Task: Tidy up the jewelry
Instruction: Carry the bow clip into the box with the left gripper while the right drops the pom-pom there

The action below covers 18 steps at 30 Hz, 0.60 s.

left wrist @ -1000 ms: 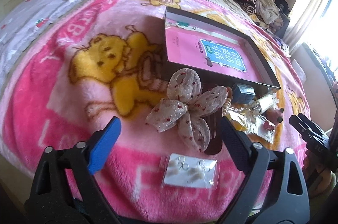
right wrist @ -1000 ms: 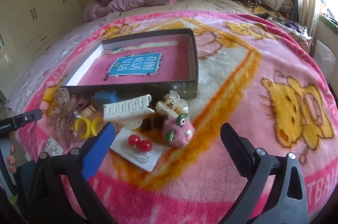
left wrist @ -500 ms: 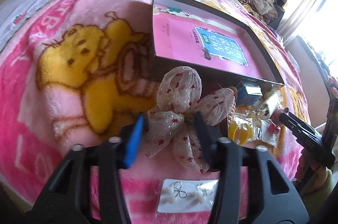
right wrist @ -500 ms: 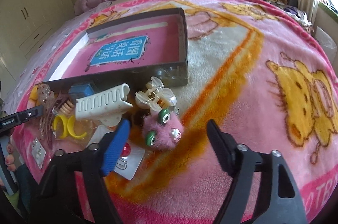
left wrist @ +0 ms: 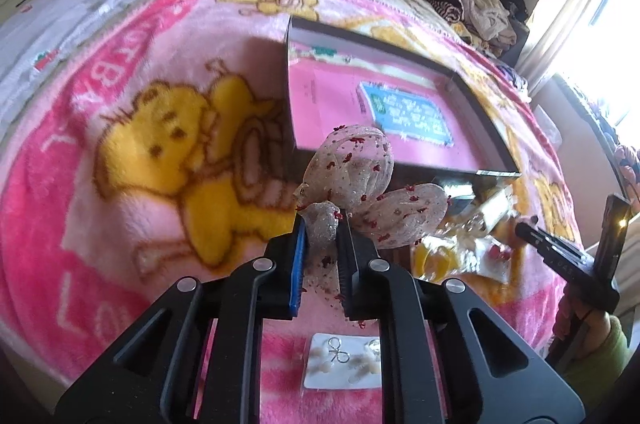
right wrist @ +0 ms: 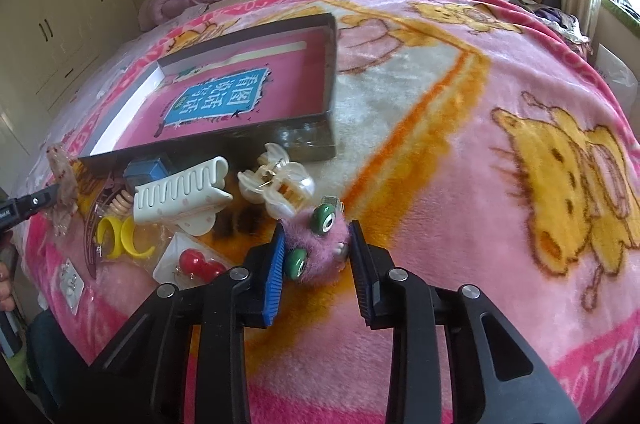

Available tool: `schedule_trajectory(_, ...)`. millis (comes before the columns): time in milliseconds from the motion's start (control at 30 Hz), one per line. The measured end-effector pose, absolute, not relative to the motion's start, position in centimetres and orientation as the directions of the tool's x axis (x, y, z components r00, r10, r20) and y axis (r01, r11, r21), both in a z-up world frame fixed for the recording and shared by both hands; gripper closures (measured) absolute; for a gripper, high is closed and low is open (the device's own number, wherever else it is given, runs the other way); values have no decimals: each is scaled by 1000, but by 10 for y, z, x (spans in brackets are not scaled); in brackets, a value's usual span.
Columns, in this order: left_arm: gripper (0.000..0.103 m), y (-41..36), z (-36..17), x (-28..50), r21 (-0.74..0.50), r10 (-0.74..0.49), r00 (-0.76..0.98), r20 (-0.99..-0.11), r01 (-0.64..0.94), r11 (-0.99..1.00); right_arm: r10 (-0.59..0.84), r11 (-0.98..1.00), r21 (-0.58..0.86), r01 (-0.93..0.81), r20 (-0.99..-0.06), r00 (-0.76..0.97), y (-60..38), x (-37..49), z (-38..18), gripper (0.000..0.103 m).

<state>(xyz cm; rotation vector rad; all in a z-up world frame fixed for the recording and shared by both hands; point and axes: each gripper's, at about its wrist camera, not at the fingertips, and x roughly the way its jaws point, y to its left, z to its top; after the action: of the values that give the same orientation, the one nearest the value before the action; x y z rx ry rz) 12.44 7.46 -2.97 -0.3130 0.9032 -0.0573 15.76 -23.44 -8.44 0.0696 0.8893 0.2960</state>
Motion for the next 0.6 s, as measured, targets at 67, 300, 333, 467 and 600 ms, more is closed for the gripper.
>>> schedule_trajectory(67, 95, 76, -22, 126, -293, -179, 632, -754, -79, 953, 275, 960, 179, -216, -750, 601, -239, 156, -81, 74)
schedule_trajectory(300, 95, 79, -9, 144, -287, -165, 655, -738, -82, 955, 261, 965, 176, -194, -718, 645, -255, 157, -61, 74)
schedule_trajectory(333, 95, 78, -7, 150, -282, -162, 658, -736, -80, 956, 259, 965, 175, -193, -714, 650, -255, 157, -59, 74)
schedule_trajectory(467, 95, 71, 0, 165, -273, -162, 665, -730, -66, 960, 265, 964, 173, -203, -700, 663, -254, 161, -51, 74)
schedule_trajectory(600, 95, 64, 2, 181, -273, -166, 664, -729, -61, 960, 277, 960, 168, -224, -686, 673, -246, 168, -42, 74)
